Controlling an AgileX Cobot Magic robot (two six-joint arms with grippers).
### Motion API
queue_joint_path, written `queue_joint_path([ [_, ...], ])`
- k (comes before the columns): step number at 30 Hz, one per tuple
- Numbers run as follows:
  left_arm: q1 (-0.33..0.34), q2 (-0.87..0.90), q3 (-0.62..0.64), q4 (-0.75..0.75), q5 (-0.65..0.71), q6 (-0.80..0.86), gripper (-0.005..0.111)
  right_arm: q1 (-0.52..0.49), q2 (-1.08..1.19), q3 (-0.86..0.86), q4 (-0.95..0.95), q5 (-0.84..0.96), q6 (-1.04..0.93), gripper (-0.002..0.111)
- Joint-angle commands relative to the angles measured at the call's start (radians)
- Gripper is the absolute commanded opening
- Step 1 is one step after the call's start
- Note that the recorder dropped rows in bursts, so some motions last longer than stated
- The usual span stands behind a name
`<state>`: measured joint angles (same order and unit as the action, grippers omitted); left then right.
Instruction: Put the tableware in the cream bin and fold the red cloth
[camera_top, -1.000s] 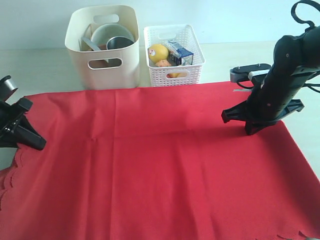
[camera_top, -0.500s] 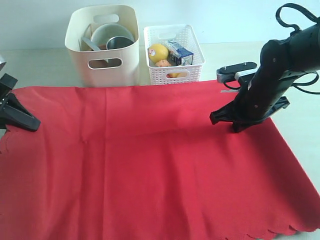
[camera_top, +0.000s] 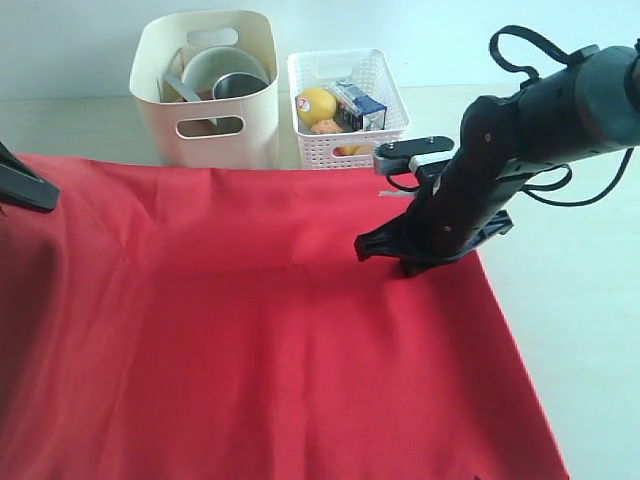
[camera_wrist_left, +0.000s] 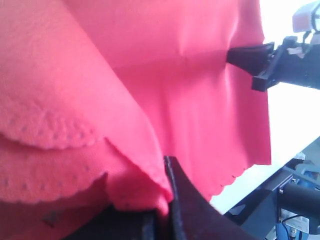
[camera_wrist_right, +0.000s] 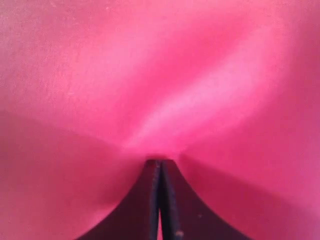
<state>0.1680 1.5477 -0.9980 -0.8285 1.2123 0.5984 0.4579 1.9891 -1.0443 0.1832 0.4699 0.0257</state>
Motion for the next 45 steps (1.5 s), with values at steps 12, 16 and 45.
queue_joint_path([
  [12,-0.274,-0.042,-0.023,-0.205,-0.015,-0.097,0.000,0.019,0.041,0.020,0.074,0.034,-0.013,0.000],
  [16,-0.352,-0.018,-0.057,-0.248,-0.049,-0.126,0.000,0.019,0.041,0.020,0.078,0.029,-0.026,0.000],
  [45,-0.674,0.395,-0.237,-0.548,-0.293,0.020,0.000,0.019,-0.512,-0.013,-0.453,0.373,0.332,0.000],
])
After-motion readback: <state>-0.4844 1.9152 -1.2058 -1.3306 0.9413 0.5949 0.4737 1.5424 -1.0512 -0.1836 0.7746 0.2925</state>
